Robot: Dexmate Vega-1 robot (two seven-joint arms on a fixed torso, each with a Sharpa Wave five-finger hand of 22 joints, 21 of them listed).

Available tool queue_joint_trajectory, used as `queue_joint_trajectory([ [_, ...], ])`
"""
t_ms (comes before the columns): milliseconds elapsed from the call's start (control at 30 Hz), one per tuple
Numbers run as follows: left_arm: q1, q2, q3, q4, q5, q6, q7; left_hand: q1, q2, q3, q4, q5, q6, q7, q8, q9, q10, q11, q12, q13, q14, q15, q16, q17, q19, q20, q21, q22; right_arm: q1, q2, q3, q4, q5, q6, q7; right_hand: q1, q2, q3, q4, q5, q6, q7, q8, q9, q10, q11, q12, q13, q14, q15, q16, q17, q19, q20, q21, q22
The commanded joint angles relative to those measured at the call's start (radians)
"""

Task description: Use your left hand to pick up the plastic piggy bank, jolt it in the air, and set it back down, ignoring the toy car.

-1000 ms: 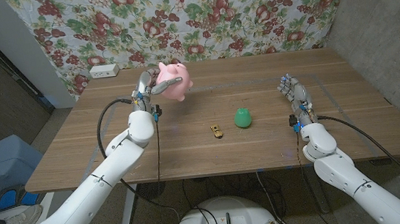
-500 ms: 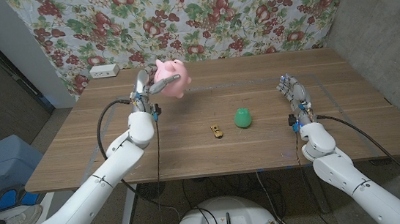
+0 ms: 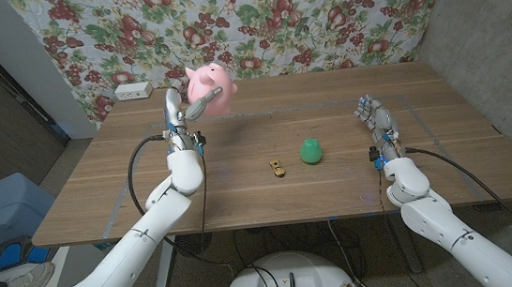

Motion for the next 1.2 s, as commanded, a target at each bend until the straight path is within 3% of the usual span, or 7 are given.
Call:
queue_joint_trajectory([
  [33,-0.028,-0.081,-0.019,0.15,0.116,-0.241,0.171,0.42,0.428,0.254,0.006,0.149,0.376,-0.174,0.002,0.2,0.252,-0.248,0.003,0.002,0.393,-0.525,0.003,0.001,0.042,-0.353,0.135,0.006,0.0,0.001,0.002,0.006,0.007,0.006,0.007,-0.008,-0.002,0.008,-0.003,0.009,0.0,-0.004,-0.001,0.004,0.004,-0.002,-0.004,0.003,0.006,0.0,0.0,0.001,0.004,-0.002,-0.002,0.005],
  [533,-0.022,-0.097,-0.037,0.153,0.122,-0.242,0.149,0.417,0.43,0.257,0.007,0.149,0.376,-0.177,-0.001,0.204,0.25,-0.252,0.001,0.003,0.39,-0.526,0.0,0.001,0.039,-0.353,0.135,0.005,0.003,0.0,0.0,0.001,0.001,-0.001,0.001,-0.009,-0.002,0.008,-0.003,0.009,-0.001,-0.004,-0.001,0.004,0.003,-0.004,-0.004,0.003,0.004,0.0,-0.001,0.0,0.004,-0.002,-0.003,0.005],
  [833,-0.008,-0.09,-0.043,0.116,0.102,-0.191,0.105,0.416,0.429,0.257,0.007,0.149,0.377,-0.177,-0.003,0.204,0.252,-0.25,0.002,0.003,0.392,-0.525,0.002,0.004,0.039,-0.354,0.137,0.006,-0.002,0.0,0.001,-0.004,0.0,0.001,-0.002,-0.009,-0.002,0.008,-0.003,0.009,0.001,-0.004,0.0,0.004,0.005,-0.005,-0.004,0.003,0.006,-0.001,0.0,-0.001,0.005,-0.002,-0.003,0.005],
  [1100,0.035,-0.053,-0.051,-0.001,0.036,-0.025,-0.011,0.417,0.43,0.258,0.006,0.149,0.377,-0.179,-0.005,0.206,0.252,-0.249,0.001,0.003,0.391,-0.526,0.0,0.003,0.039,-0.354,0.138,0.006,-0.004,-0.002,0.001,-0.008,0.0,-0.002,-0.002,-0.009,-0.002,0.009,-0.003,0.009,0.002,-0.004,0.0,0.004,0.006,0.0,-0.003,0.003,0.008,-0.001,0.0,-0.001,0.006,-0.003,-0.003,0.005],
  [1200,0.058,-0.022,-0.056,-0.088,-0.005,0.108,-0.091,0.416,0.429,0.258,0.006,0.149,0.377,-0.179,-0.005,0.207,0.252,-0.251,0.001,0.003,0.391,-0.526,0.0,0.003,0.039,-0.354,0.138,0.006,-0.004,-0.002,0.001,-0.01,-0.002,-0.003,-0.005,-0.009,-0.003,0.009,-0.003,0.009,0.002,-0.004,0.0,0.004,0.006,-0.001,-0.003,0.003,0.007,0.0,0.0,-0.001,0.006,-0.002,-0.003,0.005],
])
